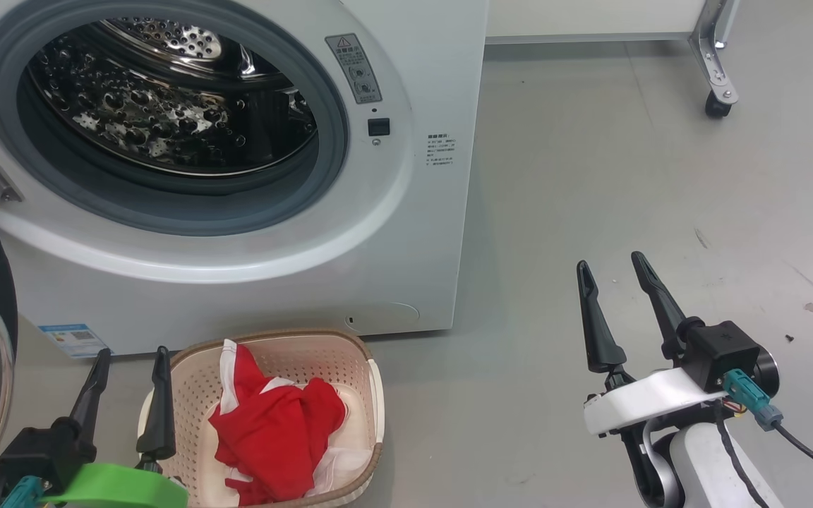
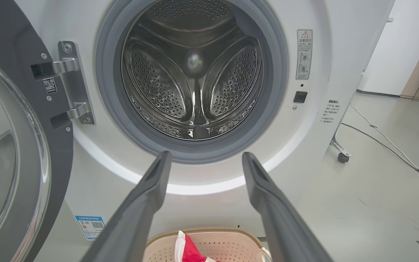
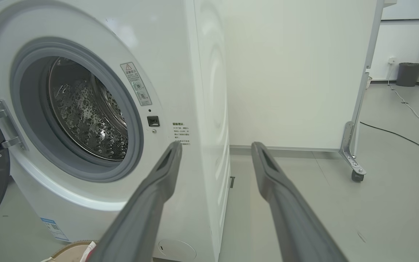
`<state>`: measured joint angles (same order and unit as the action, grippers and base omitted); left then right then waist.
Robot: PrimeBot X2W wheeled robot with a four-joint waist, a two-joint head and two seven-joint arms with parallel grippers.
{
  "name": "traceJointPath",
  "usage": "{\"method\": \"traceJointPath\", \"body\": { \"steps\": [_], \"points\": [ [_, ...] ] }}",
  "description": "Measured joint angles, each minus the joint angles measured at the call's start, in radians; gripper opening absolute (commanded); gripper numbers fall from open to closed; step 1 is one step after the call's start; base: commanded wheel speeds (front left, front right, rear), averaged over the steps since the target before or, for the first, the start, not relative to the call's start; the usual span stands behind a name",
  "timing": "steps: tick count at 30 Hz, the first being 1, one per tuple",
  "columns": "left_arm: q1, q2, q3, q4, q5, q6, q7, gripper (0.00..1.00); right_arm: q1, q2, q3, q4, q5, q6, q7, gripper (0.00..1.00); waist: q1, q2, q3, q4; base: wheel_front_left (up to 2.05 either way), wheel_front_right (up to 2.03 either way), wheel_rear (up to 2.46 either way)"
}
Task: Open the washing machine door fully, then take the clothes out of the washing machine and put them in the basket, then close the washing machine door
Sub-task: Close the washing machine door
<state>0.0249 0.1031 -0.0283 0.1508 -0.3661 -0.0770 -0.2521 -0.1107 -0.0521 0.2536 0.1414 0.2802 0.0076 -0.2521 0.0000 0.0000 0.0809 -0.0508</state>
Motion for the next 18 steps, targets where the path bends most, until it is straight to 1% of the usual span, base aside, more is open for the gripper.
{"method": "traceJointPath", "body": {
  "steps": [9, 18],
  "points": [
    [0.000, 0.000, 0.007, -0.005, 0.000, -0.003, 0.000, 1.00, 0.000, 0.001, 0.001, -0.001, 0.000, -0.001, 0.000, 1.00, 0.0000, 0.0000, 0.009, 0.002, -0.77, 0.77, 0.00],
    [0.000, -0.006, 0.015, -0.029, -0.001, -0.008, 0.000, 1.00, 0.000, 0.002, 0.001, -0.002, 0.001, -0.002, 0.000, 1.00, 0.0000, 0.0000, 0.015, 0.002, -1.04, 1.04, 0.00]
  ]
}}
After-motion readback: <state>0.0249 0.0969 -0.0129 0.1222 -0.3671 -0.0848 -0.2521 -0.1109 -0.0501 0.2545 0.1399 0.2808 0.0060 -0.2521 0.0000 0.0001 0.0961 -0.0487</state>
